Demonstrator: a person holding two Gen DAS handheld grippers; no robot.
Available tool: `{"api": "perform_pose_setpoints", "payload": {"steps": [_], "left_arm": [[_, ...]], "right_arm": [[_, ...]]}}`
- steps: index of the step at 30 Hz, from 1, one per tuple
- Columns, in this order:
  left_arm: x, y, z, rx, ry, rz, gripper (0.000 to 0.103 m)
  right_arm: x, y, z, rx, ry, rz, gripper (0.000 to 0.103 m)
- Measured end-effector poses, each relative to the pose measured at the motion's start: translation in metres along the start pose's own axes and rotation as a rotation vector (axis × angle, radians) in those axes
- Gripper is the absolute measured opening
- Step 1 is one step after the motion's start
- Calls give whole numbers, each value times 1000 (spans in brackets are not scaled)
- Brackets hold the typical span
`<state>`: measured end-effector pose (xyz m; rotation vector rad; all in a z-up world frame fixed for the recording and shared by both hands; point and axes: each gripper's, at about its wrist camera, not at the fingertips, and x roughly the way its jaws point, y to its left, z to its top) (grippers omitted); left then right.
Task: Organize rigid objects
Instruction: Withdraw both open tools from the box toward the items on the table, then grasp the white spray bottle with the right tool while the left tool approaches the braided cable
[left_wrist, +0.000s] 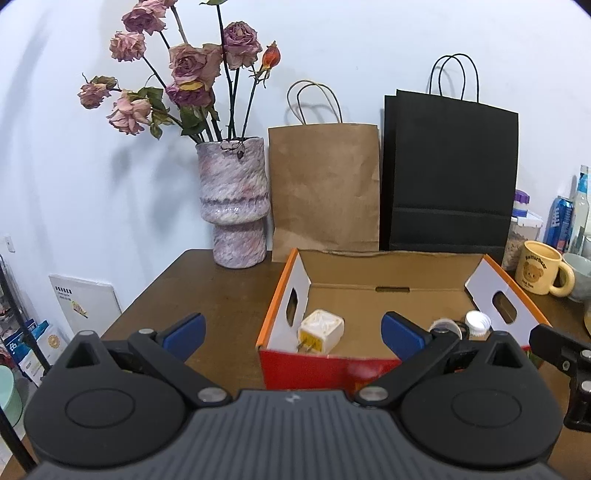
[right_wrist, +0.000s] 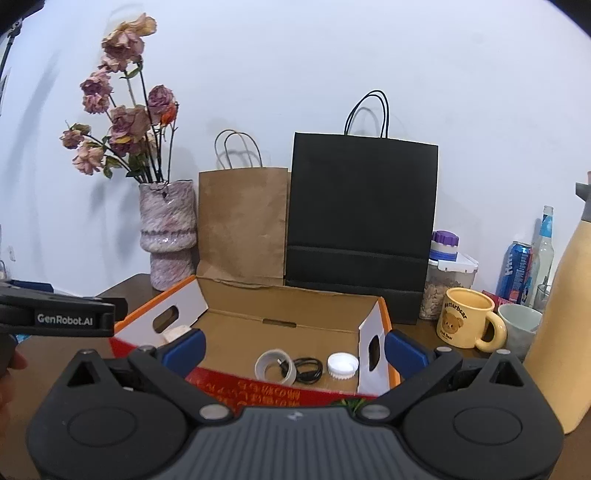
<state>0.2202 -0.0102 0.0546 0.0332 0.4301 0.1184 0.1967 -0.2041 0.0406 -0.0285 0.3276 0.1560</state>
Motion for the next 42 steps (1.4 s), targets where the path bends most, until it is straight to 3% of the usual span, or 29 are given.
{"api": "perform_pose_setpoints", "payload": {"steps": [24, 42], "left_arm": [[-56, 23, -64, 53, 38, -36, 103], [-53, 44, -98, 38, 96, -52, 103]], "right_arm": [[-50, 25, -61, -14, 136, 27, 103], [-29, 50, -87, -37, 260, 48, 103]]}}
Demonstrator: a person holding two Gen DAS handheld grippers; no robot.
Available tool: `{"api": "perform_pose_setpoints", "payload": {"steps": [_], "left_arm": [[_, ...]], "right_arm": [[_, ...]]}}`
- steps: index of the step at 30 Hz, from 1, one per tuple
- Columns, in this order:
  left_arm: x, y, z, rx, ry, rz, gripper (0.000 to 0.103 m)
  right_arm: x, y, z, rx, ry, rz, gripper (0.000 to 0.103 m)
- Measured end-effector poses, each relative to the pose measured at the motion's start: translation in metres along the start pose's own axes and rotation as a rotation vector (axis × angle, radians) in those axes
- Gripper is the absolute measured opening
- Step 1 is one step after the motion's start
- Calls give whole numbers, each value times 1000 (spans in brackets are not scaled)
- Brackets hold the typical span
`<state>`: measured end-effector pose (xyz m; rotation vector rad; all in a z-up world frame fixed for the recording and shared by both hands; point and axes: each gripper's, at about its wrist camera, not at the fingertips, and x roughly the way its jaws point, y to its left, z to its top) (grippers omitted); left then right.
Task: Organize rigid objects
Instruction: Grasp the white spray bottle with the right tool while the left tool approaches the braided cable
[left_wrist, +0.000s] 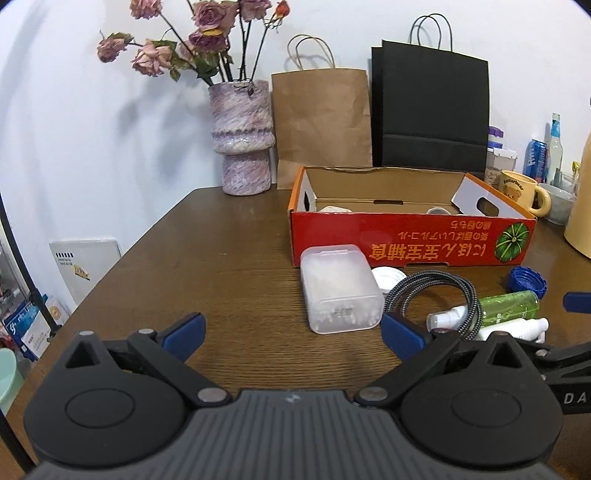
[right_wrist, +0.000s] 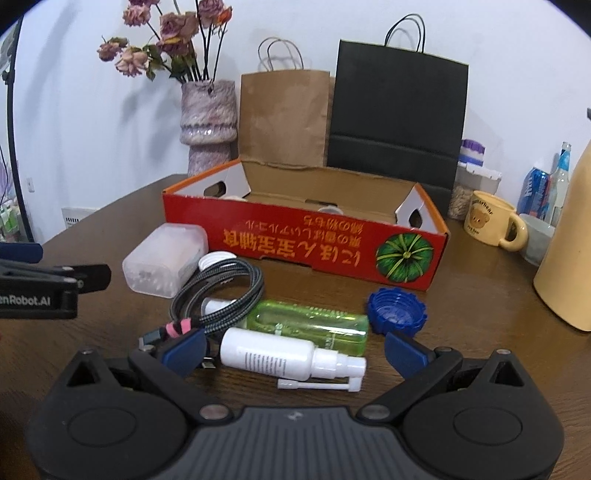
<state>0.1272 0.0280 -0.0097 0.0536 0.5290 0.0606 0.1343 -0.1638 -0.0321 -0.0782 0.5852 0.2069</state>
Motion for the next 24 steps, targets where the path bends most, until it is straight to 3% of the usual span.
{"api": "perform_pose_setpoints", "payload": {"steps": [17, 24], "left_arm": [[4, 7, 0, -28, 12, 10, 103], [5, 6, -1, -28, 18, 14, 103]], "right_arm": [[38, 1, -4, 42, 97, -48, 103], [39, -2, -5, 73, 94, -19, 98]]}}
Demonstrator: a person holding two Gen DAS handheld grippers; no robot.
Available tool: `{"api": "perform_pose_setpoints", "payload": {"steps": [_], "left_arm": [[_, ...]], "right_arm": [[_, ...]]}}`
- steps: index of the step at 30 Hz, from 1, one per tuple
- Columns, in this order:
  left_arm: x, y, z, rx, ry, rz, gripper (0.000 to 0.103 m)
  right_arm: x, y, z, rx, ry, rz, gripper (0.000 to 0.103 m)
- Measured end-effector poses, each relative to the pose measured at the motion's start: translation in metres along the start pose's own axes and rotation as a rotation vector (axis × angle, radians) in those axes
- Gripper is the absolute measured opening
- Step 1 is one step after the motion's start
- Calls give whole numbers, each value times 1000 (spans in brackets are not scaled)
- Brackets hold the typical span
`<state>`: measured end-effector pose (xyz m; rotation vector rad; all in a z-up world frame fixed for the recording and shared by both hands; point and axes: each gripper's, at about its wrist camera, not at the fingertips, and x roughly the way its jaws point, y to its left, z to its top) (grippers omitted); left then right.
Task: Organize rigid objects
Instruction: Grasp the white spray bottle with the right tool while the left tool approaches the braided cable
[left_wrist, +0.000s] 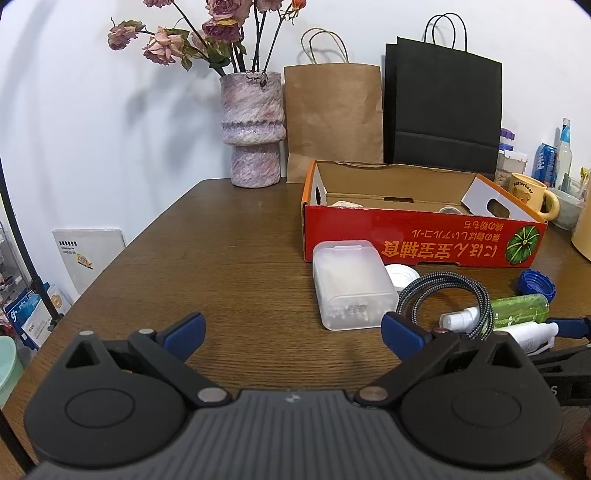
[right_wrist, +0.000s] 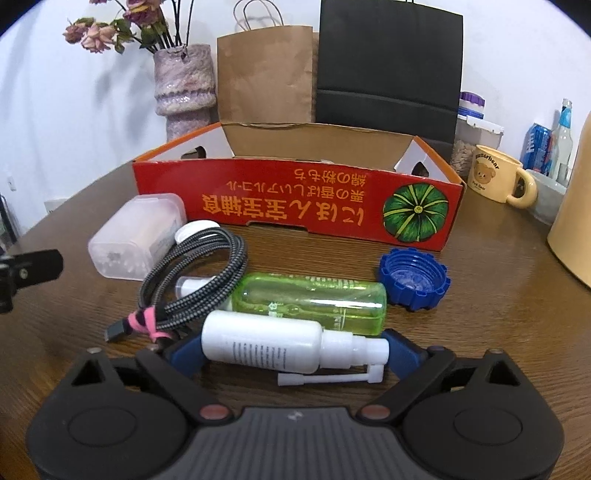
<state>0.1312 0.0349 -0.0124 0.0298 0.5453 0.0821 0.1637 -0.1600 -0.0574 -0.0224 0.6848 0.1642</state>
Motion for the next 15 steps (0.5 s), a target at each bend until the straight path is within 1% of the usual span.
{"api": "perform_pose_setpoints", "payload": {"steps": [9, 11, 15], "left_arm": [[4, 0, -1, -8, 5, 24, 103], [7, 0, 0, -8, 12, 39, 103], [10, 0, 1, -21, 20, 37, 103]], "right_arm": [[-20, -2, -2, -12, -88, -10, 98], [-25, -4, -2, -11, -108, -12, 98], [-34, -13, -2, 0, -150, -10, 98]]}}
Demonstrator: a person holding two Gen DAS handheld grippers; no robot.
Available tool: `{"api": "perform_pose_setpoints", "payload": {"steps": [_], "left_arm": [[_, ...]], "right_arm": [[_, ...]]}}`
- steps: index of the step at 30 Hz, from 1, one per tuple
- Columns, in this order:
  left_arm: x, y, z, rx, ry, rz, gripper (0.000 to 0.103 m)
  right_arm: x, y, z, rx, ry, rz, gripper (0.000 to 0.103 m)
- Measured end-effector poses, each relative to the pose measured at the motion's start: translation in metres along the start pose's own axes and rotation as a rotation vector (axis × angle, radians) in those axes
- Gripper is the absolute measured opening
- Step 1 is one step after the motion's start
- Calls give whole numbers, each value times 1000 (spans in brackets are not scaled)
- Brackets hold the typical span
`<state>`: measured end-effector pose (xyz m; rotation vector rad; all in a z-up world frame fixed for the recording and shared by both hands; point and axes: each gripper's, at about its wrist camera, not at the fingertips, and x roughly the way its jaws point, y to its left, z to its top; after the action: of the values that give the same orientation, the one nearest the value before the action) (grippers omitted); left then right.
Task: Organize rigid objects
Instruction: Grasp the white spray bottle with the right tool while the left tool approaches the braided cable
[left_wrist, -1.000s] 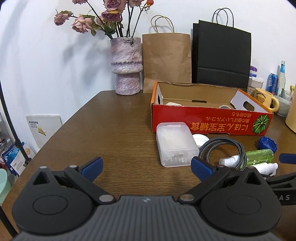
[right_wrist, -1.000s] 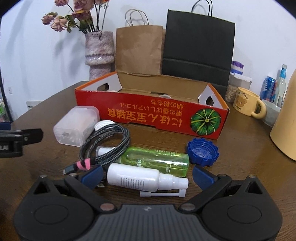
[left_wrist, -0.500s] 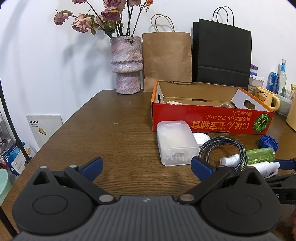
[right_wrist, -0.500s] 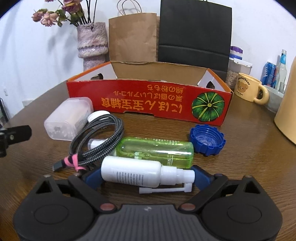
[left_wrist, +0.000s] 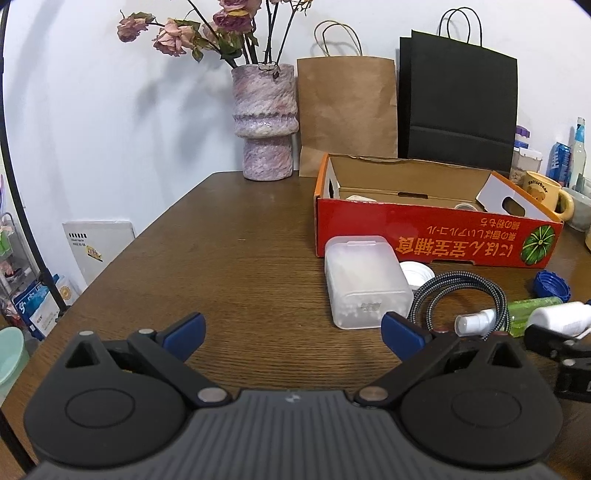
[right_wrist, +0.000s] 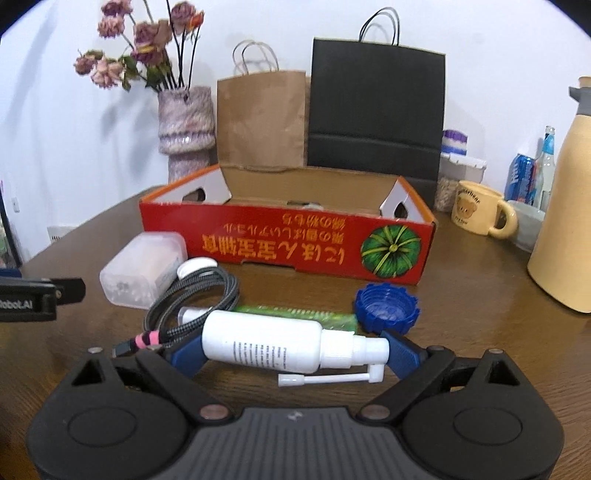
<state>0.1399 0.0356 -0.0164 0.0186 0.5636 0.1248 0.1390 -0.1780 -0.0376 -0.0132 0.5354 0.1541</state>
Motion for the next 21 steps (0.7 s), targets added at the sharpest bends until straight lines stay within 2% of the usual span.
{"api": "perform_pose_setpoints", "payload": {"steps": [8, 21], "left_arm": [[1, -22, 1, 24, 17, -52, 103], [10, -69, 5, 45, 61, -159, 103]], "right_arm": [[-7, -17, 3, 1, -55, 0, 98], [-8, -54, 3, 2, -94, -4, 98]]}}
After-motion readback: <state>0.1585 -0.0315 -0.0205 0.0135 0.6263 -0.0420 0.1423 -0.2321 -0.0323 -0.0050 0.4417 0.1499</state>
